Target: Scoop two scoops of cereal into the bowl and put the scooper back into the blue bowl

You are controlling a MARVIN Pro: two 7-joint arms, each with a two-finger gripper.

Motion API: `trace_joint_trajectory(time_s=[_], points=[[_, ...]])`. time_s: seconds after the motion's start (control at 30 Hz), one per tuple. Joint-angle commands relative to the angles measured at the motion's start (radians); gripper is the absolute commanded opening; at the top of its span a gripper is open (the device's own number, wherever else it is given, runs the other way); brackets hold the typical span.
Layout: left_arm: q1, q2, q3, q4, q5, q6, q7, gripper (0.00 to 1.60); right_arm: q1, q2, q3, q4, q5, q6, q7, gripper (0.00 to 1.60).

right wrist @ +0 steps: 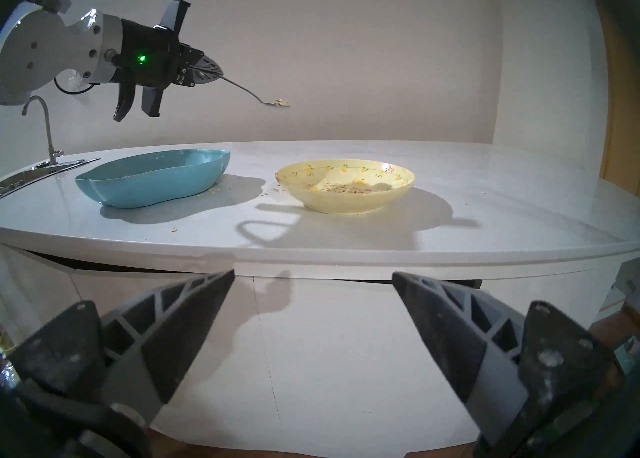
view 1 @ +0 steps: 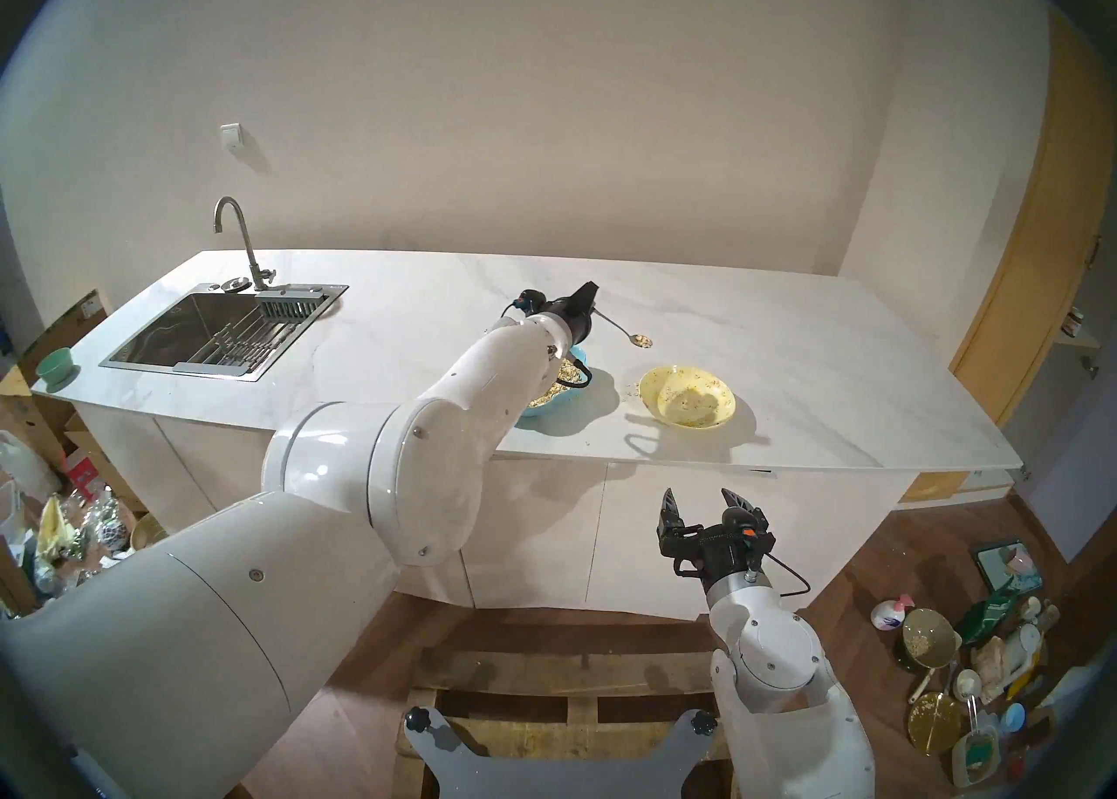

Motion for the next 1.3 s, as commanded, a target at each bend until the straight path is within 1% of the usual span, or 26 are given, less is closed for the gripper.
trace_joint_trajectory(time_s=[0.0,0.17,0.3,0.37,0.47,0.5,0.57,0.83,1.1,1.27], points=[[-0.044,-0.049,0.024,-0.016,0.017,-0.005,-0.003,0.0,0.007,-0.001,0.0,-0.023,0.0,-0.006,0.0,1.6],[-0.046,-0.056,0.038,-0.015,0.027,0.001,0.004,0.0,0.007,-0.001,0.0,-0.023,0.0,-0.006,0.0,1.6],[-0.049,-0.056,0.063,-0.013,0.046,0.006,0.009,0.0,0.007,-0.001,0.0,-0.023,0.0,-0.006,0.0,1.6],[-0.046,-0.053,0.094,-0.016,0.072,0.003,-0.007,0.0,0.007,-0.001,0.0,-0.023,0.0,-0.006,0.0,1.6],[-0.043,-0.046,0.131,-0.017,0.083,0.004,-0.017,0.0,0.006,-0.001,0.0,-0.023,0.0,-0.006,0.0,1.6],[-0.041,-0.041,0.165,-0.018,0.101,-0.003,-0.02,0.0,0.006,-0.001,0.0,-0.023,0.0,-0.006,0.0,1.6],[-0.039,-0.039,0.171,-0.018,0.103,-0.004,-0.024,0.0,0.006,-0.001,0.0,-0.023,0.0,-0.006,0.0,1.6],[-0.043,-0.039,0.267,-0.026,0.126,-0.028,-0.024,0.0,0.007,-0.001,0.0,-0.023,0.0,-0.006,0.0,1.6],[-0.068,-0.053,0.355,-0.042,0.149,-0.044,-0.017,0.0,0.007,-0.001,0.0,-0.022,0.0,-0.006,0.0,1.6],[-0.091,-0.07,0.392,-0.055,0.171,-0.049,-0.015,0.0,0.008,-0.001,0.0,-0.021,0.0,-0.006,0.0,1.6]])
